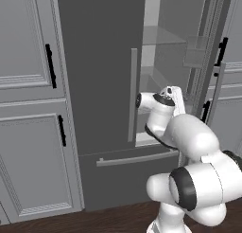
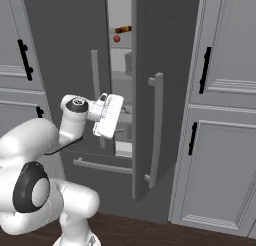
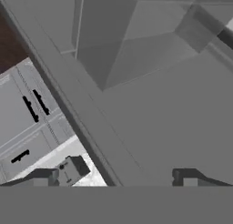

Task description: Take the strawberry from the fridge and place it on top of the pancake, located on the dining counter.

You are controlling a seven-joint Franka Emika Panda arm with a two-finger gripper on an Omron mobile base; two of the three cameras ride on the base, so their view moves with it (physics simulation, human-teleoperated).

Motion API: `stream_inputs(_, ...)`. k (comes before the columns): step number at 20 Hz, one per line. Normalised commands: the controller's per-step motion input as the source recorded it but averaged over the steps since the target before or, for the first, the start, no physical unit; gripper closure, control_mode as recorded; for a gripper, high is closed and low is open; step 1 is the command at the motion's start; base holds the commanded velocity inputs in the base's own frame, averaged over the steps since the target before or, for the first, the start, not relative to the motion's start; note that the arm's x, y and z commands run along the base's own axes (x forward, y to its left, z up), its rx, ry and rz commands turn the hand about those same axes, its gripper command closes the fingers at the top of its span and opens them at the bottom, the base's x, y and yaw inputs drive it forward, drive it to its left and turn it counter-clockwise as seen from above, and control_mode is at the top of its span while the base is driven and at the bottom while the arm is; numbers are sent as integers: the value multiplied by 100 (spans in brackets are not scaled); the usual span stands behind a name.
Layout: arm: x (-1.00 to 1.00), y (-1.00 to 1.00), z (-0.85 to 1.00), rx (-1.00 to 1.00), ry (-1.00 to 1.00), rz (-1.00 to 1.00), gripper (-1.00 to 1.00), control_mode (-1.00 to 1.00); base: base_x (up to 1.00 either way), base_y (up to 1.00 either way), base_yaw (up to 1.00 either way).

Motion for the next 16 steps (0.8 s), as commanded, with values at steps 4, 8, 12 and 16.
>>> stream_inputs(4, 2, -72, 0, -7, 19, -2, -100, -100, 0, 0, 0)
stream_inputs(8, -59, -100, 0, 0, 3, -7, -100, -100, 0, 0, 0)
stream_inputs(12, -86, -99, 0, -1, 0, -9, -100, -100, 0, 0, 0)
stream_inputs(16, -79, -100, 1, 0, 0, -9, -100, -100, 0, 0, 0)
